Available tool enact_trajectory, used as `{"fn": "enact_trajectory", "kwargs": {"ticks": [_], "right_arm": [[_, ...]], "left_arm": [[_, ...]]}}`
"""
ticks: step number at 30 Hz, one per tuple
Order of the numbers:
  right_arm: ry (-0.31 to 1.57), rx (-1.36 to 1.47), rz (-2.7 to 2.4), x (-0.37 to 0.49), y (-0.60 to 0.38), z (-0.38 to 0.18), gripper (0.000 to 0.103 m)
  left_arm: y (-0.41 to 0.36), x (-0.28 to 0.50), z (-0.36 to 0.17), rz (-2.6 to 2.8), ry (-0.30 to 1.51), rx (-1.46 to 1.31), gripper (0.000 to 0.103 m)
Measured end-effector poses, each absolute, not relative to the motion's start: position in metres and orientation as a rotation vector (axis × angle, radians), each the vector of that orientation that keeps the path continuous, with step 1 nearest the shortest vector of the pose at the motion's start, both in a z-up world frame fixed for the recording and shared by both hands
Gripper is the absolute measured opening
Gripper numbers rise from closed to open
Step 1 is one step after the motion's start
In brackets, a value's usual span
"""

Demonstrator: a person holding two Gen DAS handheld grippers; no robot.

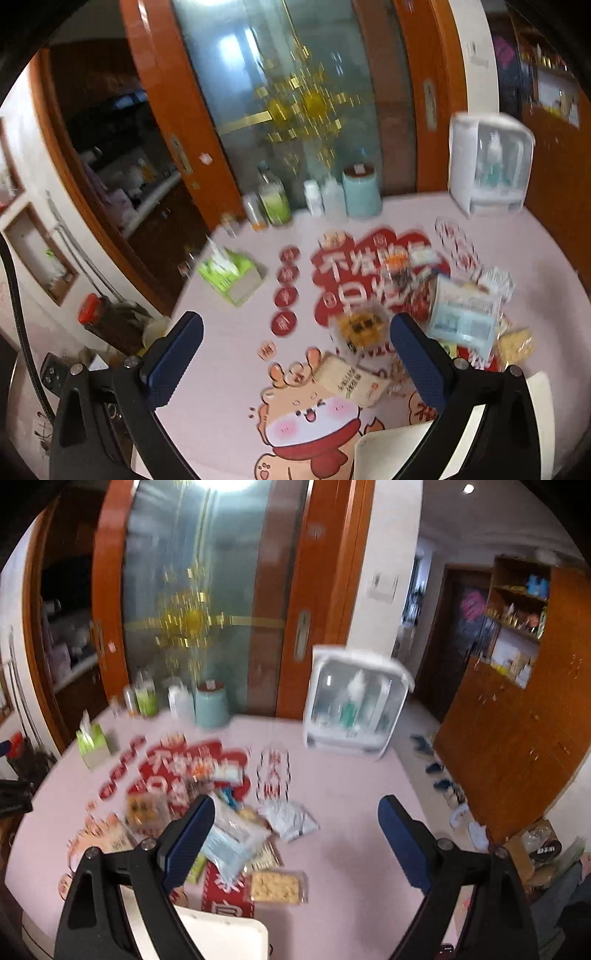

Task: Organize snacks
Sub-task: 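Move right tool to clear cracker bag while left tool approaches brown biscuit packet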

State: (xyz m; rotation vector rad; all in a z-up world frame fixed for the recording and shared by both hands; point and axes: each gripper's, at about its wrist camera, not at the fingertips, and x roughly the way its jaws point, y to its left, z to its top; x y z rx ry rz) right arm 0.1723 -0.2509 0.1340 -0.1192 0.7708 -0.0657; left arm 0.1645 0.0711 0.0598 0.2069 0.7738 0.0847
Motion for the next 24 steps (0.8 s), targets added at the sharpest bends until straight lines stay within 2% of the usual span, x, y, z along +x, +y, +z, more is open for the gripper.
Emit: {"fn": "enact_trajectory", "kwargs": {"ticks": [13, 18, 24], "right_arm": [[1.147, -0.006, -0.027, 0.246, -0.269, -0.036, 0.091], [1.263, 0.033, 0.0, 0.258, -0.267, -0.079, 0.091], [1.32, 0.073, 0.01, 0.261, -0.276, -0.105, 0.091]], "left_arm": [[0.09, 0.237, -0.112, -0.061, 1.141, 0.098, 0.101], [0.103, 0.249, -0.153, -0.062, 1.23, 0.038, 0.101], [0.1, 0.252, -0.174, -0.068, 1.286, 0.021, 0.101]]}}
